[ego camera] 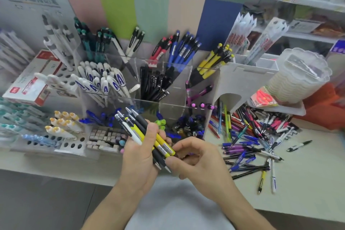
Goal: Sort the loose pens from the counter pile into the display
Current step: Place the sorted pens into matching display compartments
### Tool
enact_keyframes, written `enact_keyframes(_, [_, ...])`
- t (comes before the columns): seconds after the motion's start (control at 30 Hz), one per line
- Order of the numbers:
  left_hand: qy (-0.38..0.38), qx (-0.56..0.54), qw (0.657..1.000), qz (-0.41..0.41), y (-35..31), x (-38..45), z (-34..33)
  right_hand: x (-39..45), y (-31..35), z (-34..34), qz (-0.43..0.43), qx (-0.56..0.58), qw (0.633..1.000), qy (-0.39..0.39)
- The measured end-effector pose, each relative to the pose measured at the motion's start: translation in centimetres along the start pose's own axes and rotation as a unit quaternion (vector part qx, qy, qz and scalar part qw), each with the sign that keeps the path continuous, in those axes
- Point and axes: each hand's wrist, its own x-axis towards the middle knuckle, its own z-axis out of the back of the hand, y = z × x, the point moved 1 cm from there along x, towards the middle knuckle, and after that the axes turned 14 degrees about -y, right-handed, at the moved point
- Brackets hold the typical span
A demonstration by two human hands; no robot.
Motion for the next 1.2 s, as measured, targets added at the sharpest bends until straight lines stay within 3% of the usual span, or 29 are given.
enact_keyframes(0.17, [-0.005,0.024,1.000,-0.002,-0.1,0.0,0.1,1.1,0.3,0.6,0.010,0.046,0.999,-0.023])
enact_keyframes(0.3, [-0.018,0.072,0.997,-0.003,0.1,0.1,0.6,1.7,1.2,2.4,-0.031,0.138,0.990,-0.009])
enact_keyframes(0.47, [0.050,0.068,0.994,0.075,0.2,0.2,1.0,2.9,3.2,6.8,0.002,0.135,0.991,-0.024])
enact_keyframes(0.57, [0.080,0.096,0.987,0.103,0.1,0.3,1.3,3.6,4.3,9.8,0.029,0.086,0.996,0.012])
enact_keyframes(0.7, [0.131,0.175,0.972,0.087,-0.3,0.3,1.4,4.4,5.4,12.0,0.042,-0.039,0.991,0.122])
enact_keyframes(0.97, [0.140,0.279,0.948,0.063,0.5,-0.3,0.1,5.7,6.0,6.5,0.091,-0.223,0.934,0.264])
enact_keyframes(1.07, [0.122,0.290,0.944,0.103,1.0,-0.6,0.8,5.7,5.7,4.6,0.075,-0.232,0.939,0.244])
enact_keyframes(1.2, [0.111,0.277,0.949,0.099,1.0,-0.6,1.3,5.0,4.2,2.9,0.018,-0.132,0.981,0.141])
